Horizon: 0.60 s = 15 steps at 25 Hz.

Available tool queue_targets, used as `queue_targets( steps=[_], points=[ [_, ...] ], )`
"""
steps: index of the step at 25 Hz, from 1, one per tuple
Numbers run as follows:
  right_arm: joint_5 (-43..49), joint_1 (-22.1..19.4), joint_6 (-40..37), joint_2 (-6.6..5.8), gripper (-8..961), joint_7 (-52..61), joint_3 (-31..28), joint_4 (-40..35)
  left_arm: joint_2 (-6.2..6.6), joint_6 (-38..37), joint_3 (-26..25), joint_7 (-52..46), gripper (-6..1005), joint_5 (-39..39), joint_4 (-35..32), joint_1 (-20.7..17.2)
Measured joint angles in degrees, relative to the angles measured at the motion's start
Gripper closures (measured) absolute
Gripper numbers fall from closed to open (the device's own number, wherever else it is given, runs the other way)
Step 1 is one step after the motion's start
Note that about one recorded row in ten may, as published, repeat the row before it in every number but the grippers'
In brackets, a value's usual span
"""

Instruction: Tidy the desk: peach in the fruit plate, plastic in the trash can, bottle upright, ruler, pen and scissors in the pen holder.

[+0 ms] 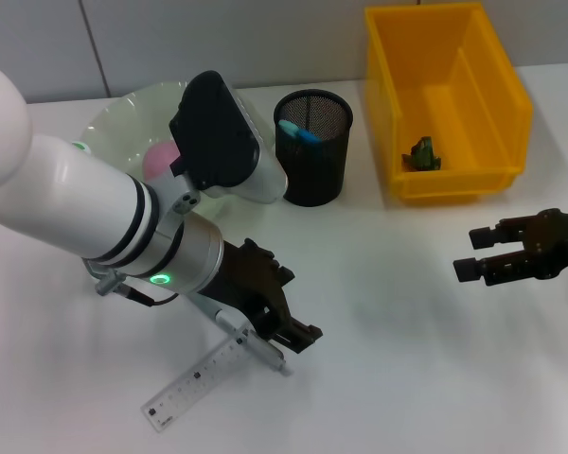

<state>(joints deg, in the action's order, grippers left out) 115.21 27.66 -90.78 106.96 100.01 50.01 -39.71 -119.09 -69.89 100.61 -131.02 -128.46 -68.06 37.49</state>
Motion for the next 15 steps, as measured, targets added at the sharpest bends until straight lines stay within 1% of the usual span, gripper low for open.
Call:
queue_targets(
  steps=[4,7,9,15],
  points=[
    [0.02,0.31,-0.05,0.0,148,0.43,-0.09,-0.3,0.0,0.84,0.6,0.02,260,-1.01,0.07,-0.05],
    [0.02,0.38,-0.56,0.01,149,0.52,-1.24,-1.45,0.0,1.23,0.3,0.05,261,-1.13,-0.3,-0.5],
    [0.02,0.22,-1.07,0.11,149,0.59,-3.42,-3.05,0.0,1.59,0.23,-0.06,261,-1.15,-0.28,-0.54],
    [0.12,1.0,-0.84,0.09,151,0.9,-3.78,-3.7,0.19,1.85,-0.5,-0.63,263,-1.18,-0.55,-1.03]
  ],
)
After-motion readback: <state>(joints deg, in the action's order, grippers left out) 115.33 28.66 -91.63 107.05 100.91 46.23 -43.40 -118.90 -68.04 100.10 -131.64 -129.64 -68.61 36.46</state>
